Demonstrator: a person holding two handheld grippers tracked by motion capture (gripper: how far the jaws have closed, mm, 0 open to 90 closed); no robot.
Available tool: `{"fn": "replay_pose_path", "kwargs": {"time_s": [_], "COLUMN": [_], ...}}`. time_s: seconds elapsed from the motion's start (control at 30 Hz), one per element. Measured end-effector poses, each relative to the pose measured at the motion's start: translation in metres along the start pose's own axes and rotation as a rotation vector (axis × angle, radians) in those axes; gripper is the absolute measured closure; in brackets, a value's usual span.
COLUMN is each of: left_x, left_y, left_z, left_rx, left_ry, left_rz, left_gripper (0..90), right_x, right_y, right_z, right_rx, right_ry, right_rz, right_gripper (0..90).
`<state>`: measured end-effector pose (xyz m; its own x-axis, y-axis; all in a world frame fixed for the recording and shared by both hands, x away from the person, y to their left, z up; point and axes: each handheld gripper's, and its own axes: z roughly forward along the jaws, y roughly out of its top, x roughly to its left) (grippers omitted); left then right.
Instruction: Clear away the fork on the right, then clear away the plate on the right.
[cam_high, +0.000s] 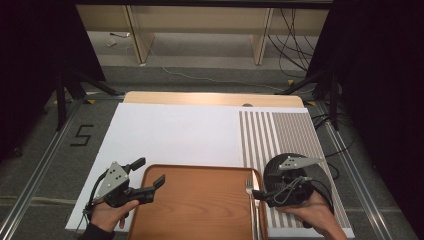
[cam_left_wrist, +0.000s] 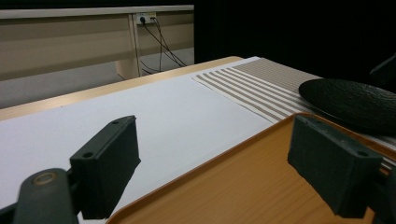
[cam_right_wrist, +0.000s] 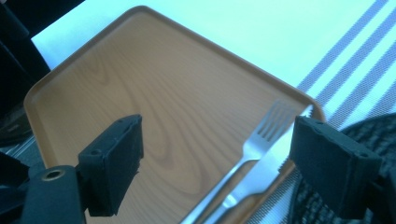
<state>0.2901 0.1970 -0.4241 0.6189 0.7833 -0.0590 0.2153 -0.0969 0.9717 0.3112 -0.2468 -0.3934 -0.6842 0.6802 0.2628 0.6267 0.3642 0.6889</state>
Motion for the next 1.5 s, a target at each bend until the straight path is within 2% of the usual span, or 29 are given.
{"fn": "replay_pose_path", "kwargs": {"time_s": [0.4, 0.67, 1.23, 1.5], "left_x": [0.000, 0.000, -0.001, -0.001], "left_y": [0.000, 0.000, 0.000, 0.000], "left_z": [0.000, 0.000, 0.000, 0.000], "left_rx": [0.000, 0.001, -0.001, 0.000], "left_ry": [0.000, 0.000, -0.001, -0.002], "left_rz": [0.001, 0.001, 0.001, 0.001], "left_gripper": [15.9, 15.9, 15.9, 15.9], "right_x": [-0.019, -0.036, -0.070, -0.082], "right_y": [-0.007, -0.016, -0.059, -0.074], "right_z": [-0.017, -0.030, -0.063, -0.072], "right_rx": [-0.038, -0.063, -0.117, -0.128], "right_ry": [-0.054, -0.097, -0.183, -0.212], "right_rz": [0.056, 0.120, 0.293, 0.344], "right_gripper": [18.1, 18.1, 18.0, 18.4]}}
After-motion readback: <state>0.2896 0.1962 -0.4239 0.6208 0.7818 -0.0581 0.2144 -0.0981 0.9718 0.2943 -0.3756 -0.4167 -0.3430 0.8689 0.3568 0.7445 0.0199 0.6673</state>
